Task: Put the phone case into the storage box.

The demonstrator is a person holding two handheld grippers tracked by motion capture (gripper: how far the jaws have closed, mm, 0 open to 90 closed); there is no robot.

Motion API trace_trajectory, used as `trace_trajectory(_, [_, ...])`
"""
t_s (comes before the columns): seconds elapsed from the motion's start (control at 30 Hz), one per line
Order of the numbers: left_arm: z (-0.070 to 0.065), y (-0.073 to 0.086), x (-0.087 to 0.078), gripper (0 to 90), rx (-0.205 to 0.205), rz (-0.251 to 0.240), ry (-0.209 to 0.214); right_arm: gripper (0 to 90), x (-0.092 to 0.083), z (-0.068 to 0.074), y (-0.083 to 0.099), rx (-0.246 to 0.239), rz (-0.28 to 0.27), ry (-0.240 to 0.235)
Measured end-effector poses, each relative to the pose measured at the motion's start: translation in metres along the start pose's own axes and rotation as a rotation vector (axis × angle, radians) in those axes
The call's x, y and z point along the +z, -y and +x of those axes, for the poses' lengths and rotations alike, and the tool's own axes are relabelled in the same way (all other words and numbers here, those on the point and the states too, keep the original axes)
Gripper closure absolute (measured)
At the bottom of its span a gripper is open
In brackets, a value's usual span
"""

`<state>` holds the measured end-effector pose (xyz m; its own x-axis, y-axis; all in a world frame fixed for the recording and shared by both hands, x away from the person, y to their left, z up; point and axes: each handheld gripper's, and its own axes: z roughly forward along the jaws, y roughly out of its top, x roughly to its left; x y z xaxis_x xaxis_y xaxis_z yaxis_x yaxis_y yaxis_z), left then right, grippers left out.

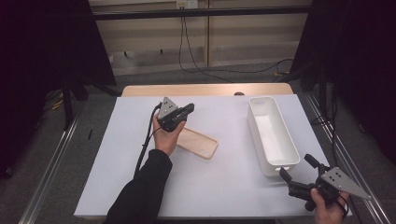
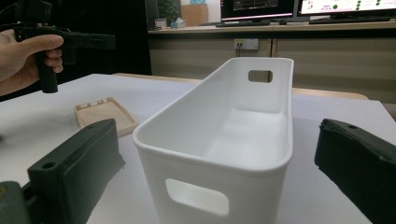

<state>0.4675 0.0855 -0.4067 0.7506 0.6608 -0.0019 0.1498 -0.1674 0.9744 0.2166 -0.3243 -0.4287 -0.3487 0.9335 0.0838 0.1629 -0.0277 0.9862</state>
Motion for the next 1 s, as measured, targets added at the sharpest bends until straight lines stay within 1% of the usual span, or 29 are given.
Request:
trace_trajectory(0.03, [0.001, 0.001, 0.001, 90.0, -0.001, 0.010, -0.003, 0.0, 0.000, 0.000, 0.000, 0.000, 0.000, 0.000])
trace_trajectory(0.1, [0.003, 0.003, 0.002, 90.0, 0.000, 0.031, 0.005, 0.0, 0.000, 0.000, 0.000, -0.002, 0.000, 0.000])
trace_trajectory(0.13, [0.004, 0.004, 0.003, 90.0, -0.009, 0.038, 0.001, 0.0, 0.000, 0.000, 0.000, -0.004, 0.001, 0.000])
trace_trajectory(0.2, [0.007, 0.005, 0.005, 90.0, -0.019, 0.067, 0.005, 0.0, 0.000, 0.000, 0.000, -0.003, 0.001, 0.000])
trace_trajectory(0.23, [0.008, 0.005, 0.006, 90.0, -0.033, 0.080, 0.003, 0.0, 0.000, 0.000, 0.000, -0.003, 0.001, 0.001])
trace_trajectory(0.27, [0.010, 0.005, 0.007, 90.0, -0.028, 0.097, 0.004, 0.0, 0.000, 0.000, 0.000, -0.003, 0.001, 0.001])
trace_trajectory(0.3, [0.011, 0.004, 0.008, 90.0, -0.038, 0.107, 0.003, 0.0, 0.000, 0.000, 0.000, -0.003, 0.001, 0.001])
trace_trajectory(0.33, [0.013, 0.003, 0.009, 90.0, -0.050, 0.135, 0.015, 0.0, 0.000, 0.000, 0.000, -0.001, 0.000, 0.000])
trace_trajectory(0.43, [0.012, 0.001, 0.010, 90.0, -0.057, 0.165, 0.025, 0.0, 0.000, 0.000, 0.000, -0.004, 0.001, 0.003])
trace_trajectory(0.47, [0.011, 0.000, 0.011, 90.0, -0.070, 0.168, 0.039, 0.0, 0.000, 0.000, 0.000, -0.003, 0.001, 0.003])
trace_trajectory(0.53, [0.010, -0.001, 0.012, 90.0, -0.062, 0.193, 0.039, 0.0, 0.000, 0.000, 0.000, -0.003, 0.001, 0.002])
trace_trajectory(0.57, [0.010, -0.001, 0.013, 90.0, -0.067, 0.210, 0.044, 0.0, 0.000, 0.000, 0.000, -0.004, 0.001, 0.000])
trace_trajectory(0.63, [0.011, 0.000, 0.014, 90.0, -0.085, 0.226, 0.046, 0.0, 0.000, 0.000, 0.000, -0.007, 0.001, -0.002])
trace_trajectory(0.67, [0.012, 0.000, 0.015, 90.0, -0.093, 0.246, 0.054, 0.0, 0.000, 0.000, 0.000, -0.007, 0.001, -0.002])
trace_trajectory(0.7, [0.013, 0.000, 0.015, 90.0, -0.089, 0.263, 0.060, 0.0, 0.000, 0.000, 0.000, -0.003, 0.000, 0.000])
trace_trajectory(0.8, [0.014, 0.001, 0.016, 90.0, -0.098, 0.299, 0.070, 0.0, 0.000, 0.000, 0.000, -0.002, -0.005, 0.001])
trace_trajectory(0.83, [0.014, 0.001, 0.017, 90.0, -0.090, 0.313, 0.063, 0.0, 0.000, 0.000, 0.000, -0.004, -0.005, 0.000])
trace_trajectory(0.9, [0.016, 0.002, 0.019, 90.0, -0.101, 0.342, 0.063, 0.0, 0.000, 0.000, 0.000, -0.002, -0.005, 0.002])
trace_trajectory(1.0, [0.018, 0.004, 0.020, 90.0, -0.119, 0.366, 0.065, 0.0, 0.000, 0.000, 0.000, -0.002, -0.004, 0.001])
